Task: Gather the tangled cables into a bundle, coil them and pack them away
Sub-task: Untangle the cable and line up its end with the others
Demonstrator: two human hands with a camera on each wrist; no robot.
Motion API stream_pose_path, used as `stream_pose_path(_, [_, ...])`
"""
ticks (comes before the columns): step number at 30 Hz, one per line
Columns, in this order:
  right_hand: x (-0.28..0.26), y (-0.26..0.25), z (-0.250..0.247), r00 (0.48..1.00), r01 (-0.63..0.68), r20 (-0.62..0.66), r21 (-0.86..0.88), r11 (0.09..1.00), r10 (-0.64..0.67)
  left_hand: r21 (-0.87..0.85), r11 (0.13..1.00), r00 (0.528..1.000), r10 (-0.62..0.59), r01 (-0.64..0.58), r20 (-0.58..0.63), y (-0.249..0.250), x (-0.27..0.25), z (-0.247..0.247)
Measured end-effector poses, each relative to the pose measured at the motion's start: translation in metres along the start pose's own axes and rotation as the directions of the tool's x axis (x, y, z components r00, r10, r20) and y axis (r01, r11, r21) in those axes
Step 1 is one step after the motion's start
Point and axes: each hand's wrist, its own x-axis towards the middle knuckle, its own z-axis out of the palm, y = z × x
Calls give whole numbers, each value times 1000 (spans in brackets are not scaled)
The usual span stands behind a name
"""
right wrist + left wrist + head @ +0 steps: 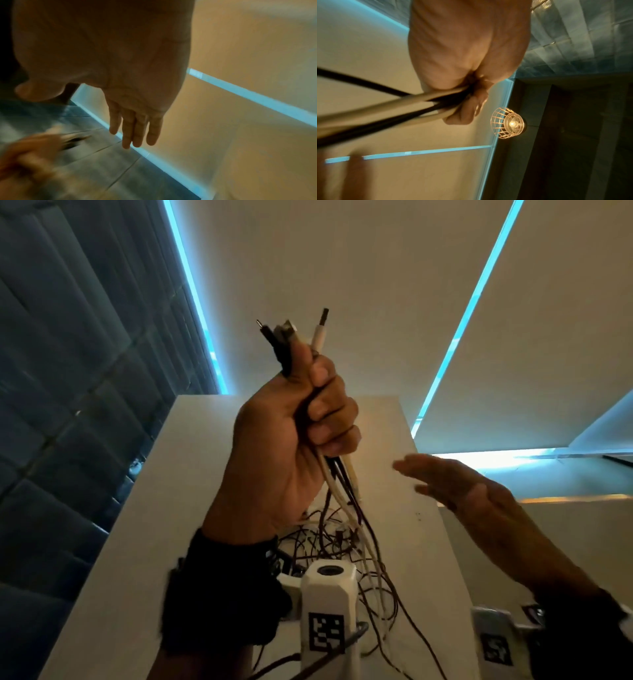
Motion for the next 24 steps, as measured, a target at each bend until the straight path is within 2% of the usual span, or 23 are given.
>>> stream_pose_path(2, [22,-13,35,983,68,164,63,996,-78,20,999,998,-50,51,-31,-13,1,5])
stream_pose_path(4, [34,-14,51,952,-2,302,173,985,-51,48,995,995,-82,85,-64,-17,-1,4])
stream_pose_path(5, [32,-9,54,939,-62,342,229,972,-21,52,995,994,-80,83,-71,-15,-2,1])
stream_pose_path(7, [21,17,52,940,-133,340,282,950,31,38,998,997,-40,42,-63,-4,-6,-7])
stream_pose_path(9, [-2,58,36,951,-236,260,266,935,166,49,999,998,17,-14,-67,9,-9,-18])
stream_pose_path(11, [-32,101,23,932,-361,119,216,907,343,66,997,995,46,-40,-85,20,-12,-26])
stream_pose_path(13, [-65,144,12,862,-497,-26,152,854,506,77,995,995,63,-56,-83,28,-15,-30])
stream_pose_path(15, [-96,178,3,750,-634,-154,109,766,643,98,992,993,86,-79,-78,34,-17,-33])
stream_pose_path(18, [-128,207,0,633,-756,-217,34,654,743,67,994,995,88,-86,-37,45,-19,-38])
stream_pose_path(20, [-135,211,6,603,-794,-203,-63,605,771,-89,996,998,31,-26,53,50,-18,-42])
stream_pose_path(21, [-139,216,9,605,-795,-208,-105,597,769,-177,984,995,-4,21,98,52,-18,-42])
stream_pose_path(23, [-152,236,3,649,-760,-223,-196,619,727,-270,960,989,-38,76,143,59,-19,-42])
stream_pose_path(24, [-155,243,2,644,-762,-161,-232,605,748,-277,958,987,-35,78,157,62,-21,-41])
